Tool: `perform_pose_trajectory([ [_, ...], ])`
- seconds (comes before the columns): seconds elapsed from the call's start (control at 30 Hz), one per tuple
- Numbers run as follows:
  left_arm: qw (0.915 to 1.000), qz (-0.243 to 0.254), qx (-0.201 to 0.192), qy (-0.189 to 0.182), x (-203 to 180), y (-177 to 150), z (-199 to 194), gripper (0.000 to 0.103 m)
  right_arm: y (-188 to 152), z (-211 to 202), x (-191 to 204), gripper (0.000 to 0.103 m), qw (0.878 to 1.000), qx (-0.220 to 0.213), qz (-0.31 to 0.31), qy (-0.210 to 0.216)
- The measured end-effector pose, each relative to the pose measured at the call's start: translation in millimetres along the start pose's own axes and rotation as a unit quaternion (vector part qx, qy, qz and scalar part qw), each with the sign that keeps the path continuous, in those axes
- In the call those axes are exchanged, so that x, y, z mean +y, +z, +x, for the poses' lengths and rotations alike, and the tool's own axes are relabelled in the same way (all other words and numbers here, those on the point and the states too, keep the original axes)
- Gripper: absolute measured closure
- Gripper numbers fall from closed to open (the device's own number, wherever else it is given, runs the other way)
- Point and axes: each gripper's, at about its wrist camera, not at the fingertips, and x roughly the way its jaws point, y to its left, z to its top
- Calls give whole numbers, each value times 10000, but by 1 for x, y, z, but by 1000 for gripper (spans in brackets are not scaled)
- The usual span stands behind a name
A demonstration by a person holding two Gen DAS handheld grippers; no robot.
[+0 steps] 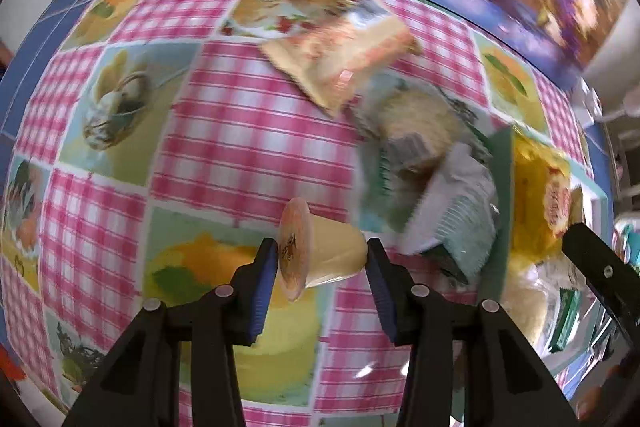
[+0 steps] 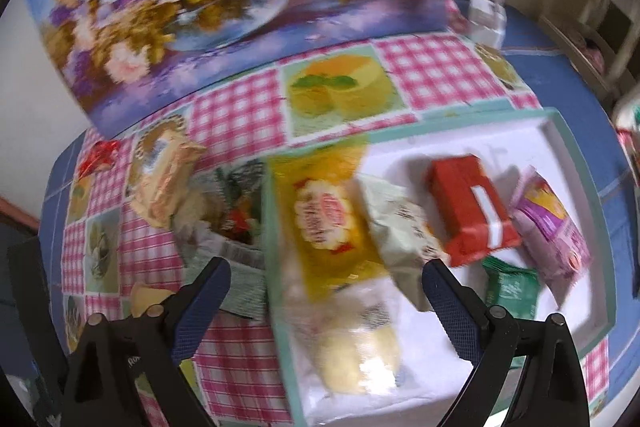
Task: Organize snacks
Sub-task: 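Grasp the jelly cup with left tool while right tool grasps the green-wrapped biscuit roll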
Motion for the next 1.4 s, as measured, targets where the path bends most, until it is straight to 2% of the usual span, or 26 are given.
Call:
perform_pose_trajectory([
  [0.1,9998,-185,-12,40,25,5,-1,57,0,1,16,5,9995,-22,-278,178],
  [0.27,9988,-461,-21,189,58,7,-5,57,-3,10,49,15,9955,19,-815,486],
  [0.37,9979,-528,-34,364,75,5,-9,57,-4,13,67,17,9913,-6,-1175,590],
  [0.53,9970,-662,-48,403,97,5,-11,57,-10,17,90,19,9822,-36,-1724,748],
  [0.77,9967,-724,-53,356,110,2,-13,57,-12,31,108,19,9741,-1,-2171,637],
  [1.07,9966,-712,-68,407,111,0,-13,57,-6,44,96,19,9786,90,-1957,636],
  [1.4,9966,-693,-63,449,117,-1,-14,57,-17,56,79,20,9812,794,-1335,1140],
])
